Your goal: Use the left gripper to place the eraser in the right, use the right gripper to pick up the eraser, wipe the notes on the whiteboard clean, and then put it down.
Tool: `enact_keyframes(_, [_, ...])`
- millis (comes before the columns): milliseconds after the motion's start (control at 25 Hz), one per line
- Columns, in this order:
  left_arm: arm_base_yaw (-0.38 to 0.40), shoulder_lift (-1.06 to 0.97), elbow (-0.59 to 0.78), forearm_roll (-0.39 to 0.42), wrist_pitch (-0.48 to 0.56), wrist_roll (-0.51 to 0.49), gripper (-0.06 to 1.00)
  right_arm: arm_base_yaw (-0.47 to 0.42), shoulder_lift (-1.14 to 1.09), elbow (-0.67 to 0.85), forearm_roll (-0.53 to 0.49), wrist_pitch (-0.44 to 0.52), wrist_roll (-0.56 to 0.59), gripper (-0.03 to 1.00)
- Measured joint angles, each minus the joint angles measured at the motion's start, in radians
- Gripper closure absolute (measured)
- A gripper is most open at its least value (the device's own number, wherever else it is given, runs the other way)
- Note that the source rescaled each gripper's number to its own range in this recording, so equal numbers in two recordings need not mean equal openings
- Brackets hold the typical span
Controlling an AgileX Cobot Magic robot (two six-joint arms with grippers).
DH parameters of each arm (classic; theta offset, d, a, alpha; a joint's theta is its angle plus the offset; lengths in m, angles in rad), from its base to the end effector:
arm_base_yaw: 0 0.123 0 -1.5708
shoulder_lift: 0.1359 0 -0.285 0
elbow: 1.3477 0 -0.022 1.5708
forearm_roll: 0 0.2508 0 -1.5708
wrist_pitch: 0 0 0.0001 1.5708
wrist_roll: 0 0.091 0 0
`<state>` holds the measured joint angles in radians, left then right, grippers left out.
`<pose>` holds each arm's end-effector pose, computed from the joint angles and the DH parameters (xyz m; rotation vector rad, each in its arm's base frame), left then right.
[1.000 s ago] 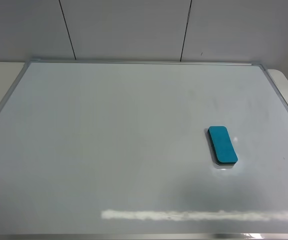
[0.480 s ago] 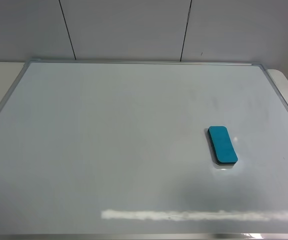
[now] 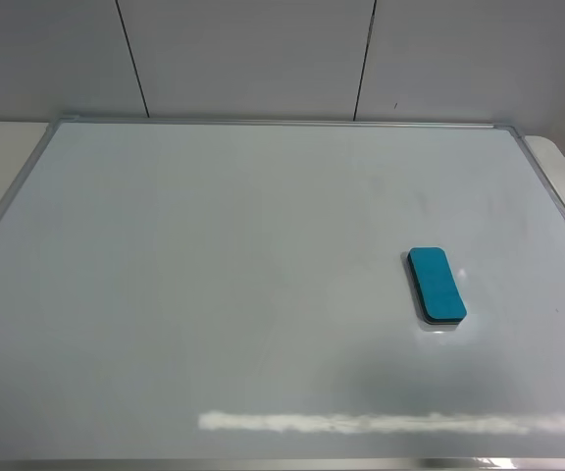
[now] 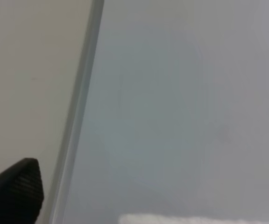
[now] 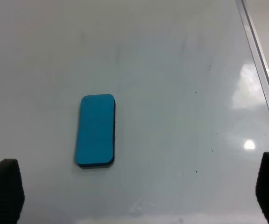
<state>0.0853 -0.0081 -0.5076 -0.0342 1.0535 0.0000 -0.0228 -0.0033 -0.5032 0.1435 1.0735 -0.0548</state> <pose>-0.0065 -0.0033 0.2800 -0.0844 2.0192 0.0133 -0.0064 0.0116 0.2778 -0.0410 2.0440 0.1234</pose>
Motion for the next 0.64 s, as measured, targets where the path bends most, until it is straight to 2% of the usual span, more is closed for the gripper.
enact_keyframes(640, [0.000, 0.000, 0.000, 0.000, 0.000, 0.000, -0.06, 0.000, 0.000, 0.000, 0.001, 0.000, 0.000, -0.03])
